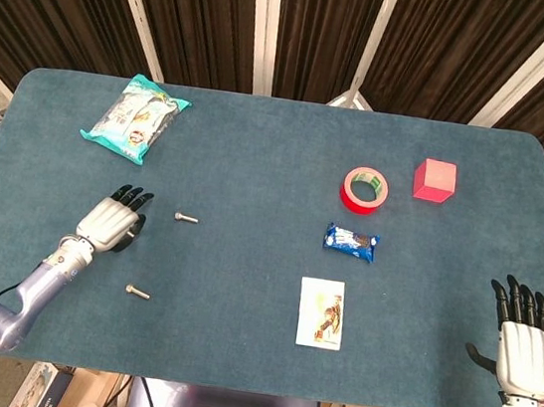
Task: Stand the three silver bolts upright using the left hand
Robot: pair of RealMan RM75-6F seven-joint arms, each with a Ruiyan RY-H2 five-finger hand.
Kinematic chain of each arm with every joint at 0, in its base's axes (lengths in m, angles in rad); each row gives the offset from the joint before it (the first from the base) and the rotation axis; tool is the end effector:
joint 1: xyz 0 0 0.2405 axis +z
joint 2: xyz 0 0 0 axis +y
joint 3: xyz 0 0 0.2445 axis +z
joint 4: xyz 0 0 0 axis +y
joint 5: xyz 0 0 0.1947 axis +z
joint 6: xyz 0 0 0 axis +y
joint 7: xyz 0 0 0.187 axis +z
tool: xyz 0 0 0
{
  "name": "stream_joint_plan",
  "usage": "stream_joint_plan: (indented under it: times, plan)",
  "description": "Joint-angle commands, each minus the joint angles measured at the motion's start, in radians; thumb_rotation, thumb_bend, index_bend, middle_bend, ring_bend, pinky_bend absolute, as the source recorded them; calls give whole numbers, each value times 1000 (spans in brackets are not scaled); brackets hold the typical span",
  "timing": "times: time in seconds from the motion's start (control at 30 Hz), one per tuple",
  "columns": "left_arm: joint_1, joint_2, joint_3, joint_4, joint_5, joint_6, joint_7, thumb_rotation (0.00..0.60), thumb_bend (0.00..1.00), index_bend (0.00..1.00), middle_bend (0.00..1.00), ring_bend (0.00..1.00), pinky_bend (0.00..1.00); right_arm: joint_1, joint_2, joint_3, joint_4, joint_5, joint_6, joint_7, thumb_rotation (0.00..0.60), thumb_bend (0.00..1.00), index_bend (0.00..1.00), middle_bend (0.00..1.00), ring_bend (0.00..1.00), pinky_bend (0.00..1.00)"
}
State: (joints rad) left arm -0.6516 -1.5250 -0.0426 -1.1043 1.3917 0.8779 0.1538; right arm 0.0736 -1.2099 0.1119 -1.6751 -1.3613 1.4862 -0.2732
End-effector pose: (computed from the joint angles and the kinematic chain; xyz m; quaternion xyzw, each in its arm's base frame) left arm -0.2414 0.3765 -0.0033 -0.8004 -0.2962 -0.2499 0.4573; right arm -0.2961 -0.2273 0.1534 0.5658 -0.3784 0.3372 0.6503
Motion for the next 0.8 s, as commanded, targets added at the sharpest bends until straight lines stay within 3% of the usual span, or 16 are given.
stream_joint_plan:
  times: [0.03, 0.8]
  plan:
    - [0, 2, -2, -4, -7, -2, 6, 600, 542, 552, 51, 0, 0, -1, -1, 2, -1, 2, 2, 0, 600, 0, 120, 37, 0, 0]
    - [9, 22, -18, -41, -24, 30, -19, 600, 590, 594, 64, 0, 0, -5, -4, 7, -3, 4, 15, 9, 600, 0, 120, 37, 0, 0]
